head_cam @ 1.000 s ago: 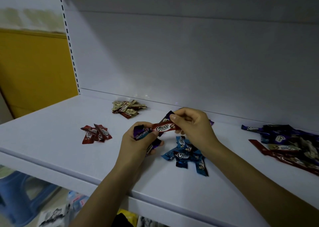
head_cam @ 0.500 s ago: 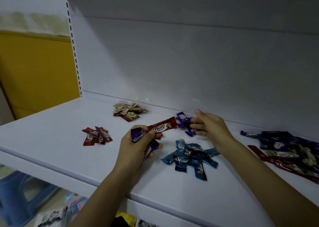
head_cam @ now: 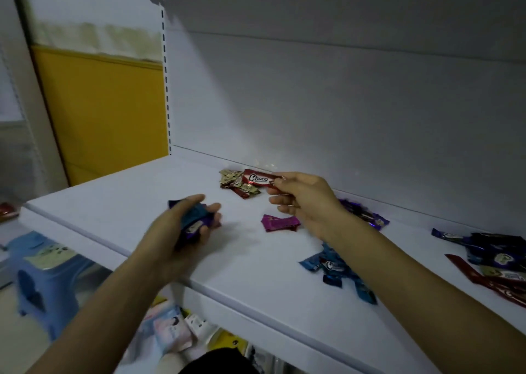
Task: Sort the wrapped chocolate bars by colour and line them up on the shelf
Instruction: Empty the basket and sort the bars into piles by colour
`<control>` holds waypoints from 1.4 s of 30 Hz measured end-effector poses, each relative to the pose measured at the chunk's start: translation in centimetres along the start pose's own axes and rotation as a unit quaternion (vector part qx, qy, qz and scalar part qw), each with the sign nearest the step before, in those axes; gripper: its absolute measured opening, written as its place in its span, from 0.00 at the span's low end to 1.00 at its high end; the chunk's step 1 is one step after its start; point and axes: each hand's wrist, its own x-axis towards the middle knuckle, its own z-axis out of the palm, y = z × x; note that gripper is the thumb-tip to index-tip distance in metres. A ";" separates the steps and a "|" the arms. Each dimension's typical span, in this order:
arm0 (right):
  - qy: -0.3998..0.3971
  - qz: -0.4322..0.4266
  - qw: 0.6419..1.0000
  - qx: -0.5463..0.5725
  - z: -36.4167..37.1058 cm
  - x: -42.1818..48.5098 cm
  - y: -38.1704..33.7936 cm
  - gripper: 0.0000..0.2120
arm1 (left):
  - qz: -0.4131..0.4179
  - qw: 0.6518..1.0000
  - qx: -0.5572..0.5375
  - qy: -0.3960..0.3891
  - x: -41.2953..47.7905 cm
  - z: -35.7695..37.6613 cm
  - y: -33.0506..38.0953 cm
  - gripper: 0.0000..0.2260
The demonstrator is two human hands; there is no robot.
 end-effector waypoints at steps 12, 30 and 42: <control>-0.037 -0.088 0.909 -0.406 9.9 4.1 3.5 0.11 | 0.043 0.995 -0.075 0.044 -0.6 -3.9 1.7 0.10; -0.027 -0.192 0.938 -0.287 1.9 -4.7 0.8 0.10 | -0.004 0.976 0.159 -0.148 0.6 4.4 -3.4 0.18; 0.178 -0.171 0.957 -0.155 -12.0 -7.2 3.3 0.08 | -0.168 0.973 -0.146 -0.053 0.8 8.6 -8.2 0.12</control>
